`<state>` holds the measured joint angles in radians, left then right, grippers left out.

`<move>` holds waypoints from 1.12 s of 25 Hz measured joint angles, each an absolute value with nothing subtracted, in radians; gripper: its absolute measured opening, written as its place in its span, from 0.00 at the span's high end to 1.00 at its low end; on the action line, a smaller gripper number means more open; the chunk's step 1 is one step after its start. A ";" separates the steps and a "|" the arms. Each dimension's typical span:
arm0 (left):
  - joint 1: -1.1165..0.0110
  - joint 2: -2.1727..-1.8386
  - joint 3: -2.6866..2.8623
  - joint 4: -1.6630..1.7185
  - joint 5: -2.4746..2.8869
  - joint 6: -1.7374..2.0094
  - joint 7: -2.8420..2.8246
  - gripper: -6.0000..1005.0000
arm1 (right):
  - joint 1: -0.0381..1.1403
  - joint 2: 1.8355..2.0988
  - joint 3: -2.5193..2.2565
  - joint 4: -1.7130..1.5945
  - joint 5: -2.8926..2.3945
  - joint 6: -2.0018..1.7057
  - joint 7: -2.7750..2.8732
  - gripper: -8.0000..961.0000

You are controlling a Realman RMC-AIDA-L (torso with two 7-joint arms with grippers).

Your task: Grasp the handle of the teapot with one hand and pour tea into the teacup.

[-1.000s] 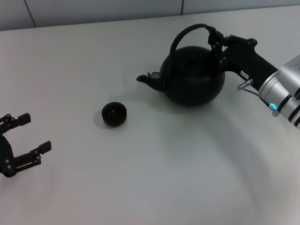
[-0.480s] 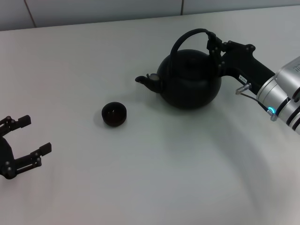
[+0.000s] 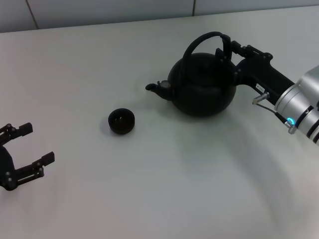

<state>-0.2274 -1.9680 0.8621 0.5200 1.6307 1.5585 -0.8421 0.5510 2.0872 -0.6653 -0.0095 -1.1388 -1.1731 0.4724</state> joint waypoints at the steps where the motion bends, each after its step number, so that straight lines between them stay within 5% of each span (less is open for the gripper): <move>1: -0.227 -1.968 0.862 0.520 1.631 1.559 -0.842 0.17 | 0.551 2.087 -0.665 -0.010 -1.139 -1.173 0.472 0.67; 10: -0.227 -1.967 0.862 0.520 1.631 1.558 -0.842 0.17 | 0.501 2.084 -0.663 -0.018 -1.138 -1.271 0.467 0.49; 12: -0.227 -1.967 0.862 0.520 1.631 1.558 -0.842 0.17 | 0.477 2.083 -0.658 -0.024 -1.135 -1.296 0.469 0.33; 23: -0.230 -1.966 0.868 0.518 1.631 1.564 -0.842 0.17 | 0.331 2.068 -0.702 -0.191 -1.223 -1.552 0.597 0.33; 28: -0.234 -1.960 0.870 0.518 1.631 1.570 -0.859 0.17 | 0.324 2.016 -0.752 -0.448 -1.532 -1.628 0.937 0.33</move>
<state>-0.2343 -1.9599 0.8698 0.5184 1.6310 1.5702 -0.8589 0.3238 2.0158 -0.7524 -0.4481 -1.5323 -1.6280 0.9375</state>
